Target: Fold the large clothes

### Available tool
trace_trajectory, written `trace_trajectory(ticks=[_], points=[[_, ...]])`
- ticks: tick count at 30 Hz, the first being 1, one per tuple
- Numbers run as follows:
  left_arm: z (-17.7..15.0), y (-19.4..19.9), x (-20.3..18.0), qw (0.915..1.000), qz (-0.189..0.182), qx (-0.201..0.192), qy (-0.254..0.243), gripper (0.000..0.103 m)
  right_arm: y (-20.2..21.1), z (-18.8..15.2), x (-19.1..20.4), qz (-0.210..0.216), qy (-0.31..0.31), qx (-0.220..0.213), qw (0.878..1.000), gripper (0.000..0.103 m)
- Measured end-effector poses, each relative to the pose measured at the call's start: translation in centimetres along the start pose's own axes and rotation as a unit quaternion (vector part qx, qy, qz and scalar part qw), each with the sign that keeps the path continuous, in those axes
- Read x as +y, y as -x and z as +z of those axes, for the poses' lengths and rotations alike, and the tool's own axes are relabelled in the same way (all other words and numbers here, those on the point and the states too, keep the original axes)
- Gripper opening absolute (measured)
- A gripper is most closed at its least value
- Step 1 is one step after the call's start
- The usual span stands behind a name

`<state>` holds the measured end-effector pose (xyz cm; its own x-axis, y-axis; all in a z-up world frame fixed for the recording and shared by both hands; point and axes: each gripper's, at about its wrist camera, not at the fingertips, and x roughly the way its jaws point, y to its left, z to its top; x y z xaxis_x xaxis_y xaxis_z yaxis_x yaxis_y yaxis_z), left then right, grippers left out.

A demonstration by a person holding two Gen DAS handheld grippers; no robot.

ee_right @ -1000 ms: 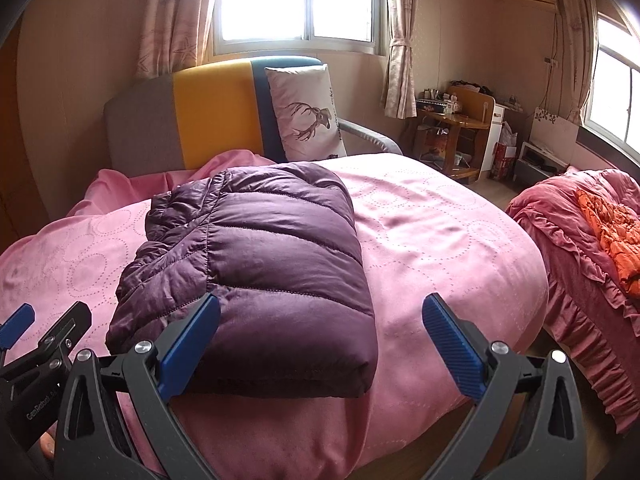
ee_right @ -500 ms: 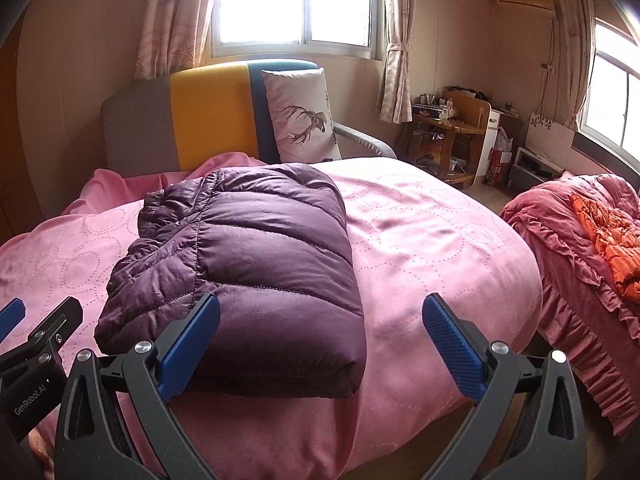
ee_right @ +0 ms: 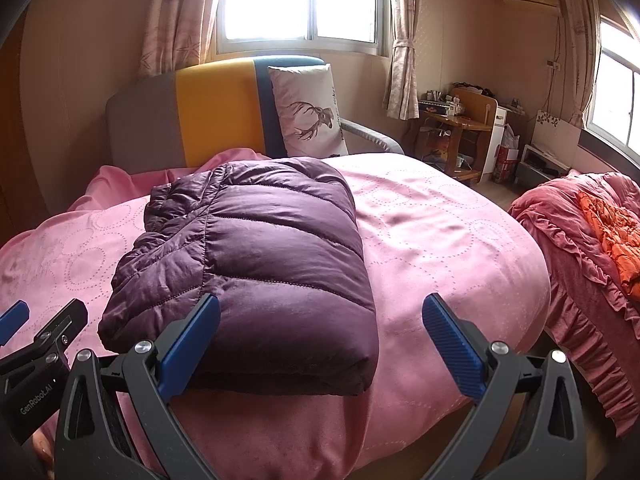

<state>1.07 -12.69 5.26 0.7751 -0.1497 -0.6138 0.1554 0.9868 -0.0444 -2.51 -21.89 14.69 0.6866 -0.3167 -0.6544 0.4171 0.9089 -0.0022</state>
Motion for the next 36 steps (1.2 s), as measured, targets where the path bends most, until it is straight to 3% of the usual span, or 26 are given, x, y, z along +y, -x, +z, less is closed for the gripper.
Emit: trace_trajectory(ticks=[36], points=[[-0.1,0.9,0.2,1.0000,0.000,-0.009,-0.003,0.099,-0.2,0.1,0.3,0.015,0.000,0.008,1.000,0.101]])
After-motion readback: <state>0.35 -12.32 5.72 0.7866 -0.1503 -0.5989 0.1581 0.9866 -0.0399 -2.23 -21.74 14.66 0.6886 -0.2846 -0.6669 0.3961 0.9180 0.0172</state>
